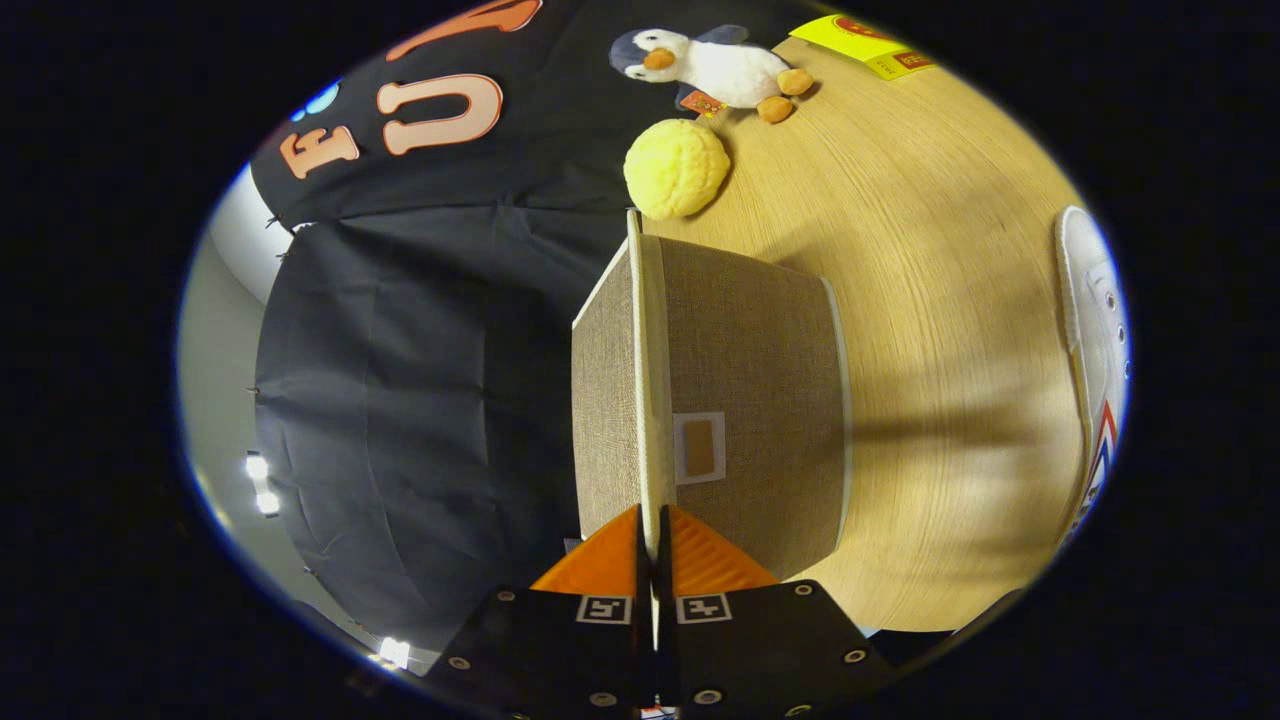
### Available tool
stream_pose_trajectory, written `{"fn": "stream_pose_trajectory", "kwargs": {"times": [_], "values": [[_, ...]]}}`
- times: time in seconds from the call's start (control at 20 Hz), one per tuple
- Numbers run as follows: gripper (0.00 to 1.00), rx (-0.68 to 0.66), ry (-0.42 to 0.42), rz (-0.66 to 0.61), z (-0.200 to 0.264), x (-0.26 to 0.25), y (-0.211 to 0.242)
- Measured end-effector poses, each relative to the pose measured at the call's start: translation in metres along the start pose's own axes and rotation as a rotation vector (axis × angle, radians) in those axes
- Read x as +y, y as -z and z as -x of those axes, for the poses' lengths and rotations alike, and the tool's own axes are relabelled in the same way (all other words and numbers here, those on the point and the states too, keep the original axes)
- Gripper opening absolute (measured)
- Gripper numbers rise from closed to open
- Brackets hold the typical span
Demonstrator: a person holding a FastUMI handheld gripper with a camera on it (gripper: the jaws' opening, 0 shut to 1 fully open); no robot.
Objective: Open the storage box then place both shoes into the box .Put the left shoe in first, then the right shoe, with the right side of both shoes facing outward in a uniform manner.
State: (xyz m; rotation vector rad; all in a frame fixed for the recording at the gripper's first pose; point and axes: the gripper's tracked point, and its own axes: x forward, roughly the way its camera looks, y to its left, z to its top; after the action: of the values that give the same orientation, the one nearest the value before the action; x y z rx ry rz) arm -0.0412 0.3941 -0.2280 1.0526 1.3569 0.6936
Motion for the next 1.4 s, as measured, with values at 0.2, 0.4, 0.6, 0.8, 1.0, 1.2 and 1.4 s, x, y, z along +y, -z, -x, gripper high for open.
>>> {"fn": "stream_pose_trajectory", "kwargs": {"times": [0.2,0.4,0.6,0.8,1.0,1.2,1.4], "values": [[0.02,-0.027,-0.006,0.025,0.006,0.022,-0.002],[0.01,-0.053,-0.064,0.061,0.019,0.068,-0.004],[0.01,-0.069,-0.113,0.139,0.017,0.128,-0.003],[0.02,-0.054,-0.137,0.186,-0.013,0.171,0.003],[0.03,-0.055,-0.177,0.199,-0.054,0.216,0.009],[0.08,-0.072,-0.185,0.211,-0.090,0.242,0.014],[0.31,-0.026,-0.131,0.166,-0.126,0.241,0.019]]}}
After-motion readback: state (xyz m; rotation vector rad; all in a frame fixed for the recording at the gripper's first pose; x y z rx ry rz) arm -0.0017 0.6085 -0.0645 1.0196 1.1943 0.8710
